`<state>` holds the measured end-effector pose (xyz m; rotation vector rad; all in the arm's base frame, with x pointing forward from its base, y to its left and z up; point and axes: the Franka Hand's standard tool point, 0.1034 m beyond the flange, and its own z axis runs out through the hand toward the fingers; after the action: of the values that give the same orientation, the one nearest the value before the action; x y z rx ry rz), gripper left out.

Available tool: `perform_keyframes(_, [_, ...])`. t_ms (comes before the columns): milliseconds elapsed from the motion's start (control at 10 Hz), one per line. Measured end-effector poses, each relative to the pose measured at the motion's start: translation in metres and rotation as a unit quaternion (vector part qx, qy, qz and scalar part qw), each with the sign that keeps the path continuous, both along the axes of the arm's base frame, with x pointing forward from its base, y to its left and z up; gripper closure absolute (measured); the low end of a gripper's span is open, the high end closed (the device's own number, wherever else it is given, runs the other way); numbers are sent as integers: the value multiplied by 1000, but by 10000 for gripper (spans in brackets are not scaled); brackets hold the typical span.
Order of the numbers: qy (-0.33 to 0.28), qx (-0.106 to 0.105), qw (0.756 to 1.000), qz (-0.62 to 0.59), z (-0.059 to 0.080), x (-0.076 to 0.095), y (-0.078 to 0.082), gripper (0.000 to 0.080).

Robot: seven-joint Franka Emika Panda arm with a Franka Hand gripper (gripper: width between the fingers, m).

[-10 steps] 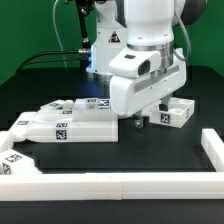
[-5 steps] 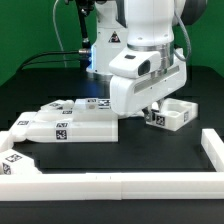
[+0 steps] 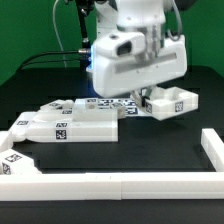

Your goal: Assemble chair

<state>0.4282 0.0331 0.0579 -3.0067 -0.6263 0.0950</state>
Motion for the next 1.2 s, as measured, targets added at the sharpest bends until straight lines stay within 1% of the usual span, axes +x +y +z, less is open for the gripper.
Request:
perform_keyframes(100, [14, -1, 1000, -22, 9, 2, 5, 771])
perform_keyframes(200, [8, -1, 1000, -15, 5, 3, 4, 771])
perform_keyframes(300, [10, -1, 1000, -15, 4, 2, 4, 771])
perform_keyframes(400, [12, -1, 1000, -24, 4, 4, 3, 771])
perform_keyframes(500, [26, -1, 998, -50, 4, 20, 0, 771])
perform_keyframes(600, [33, 1, 997, -70, 11, 46, -12, 771])
perform_keyframes(700, [37, 3, 995, -92, 15, 65, -24, 771])
perform_keyframes(800, [47, 4, 994, -103, 20, 87, -32, 771])
perform_keyframes(1000, [68, 5, 989, -128, 25, 127, -32, 770])
perform_keyframes(1100, [60, 5, 991, -123, 24, 128, -32, 770])
perform_keyframes(1200, [62, 5, 990, -123, 22, 125, -32, 770])
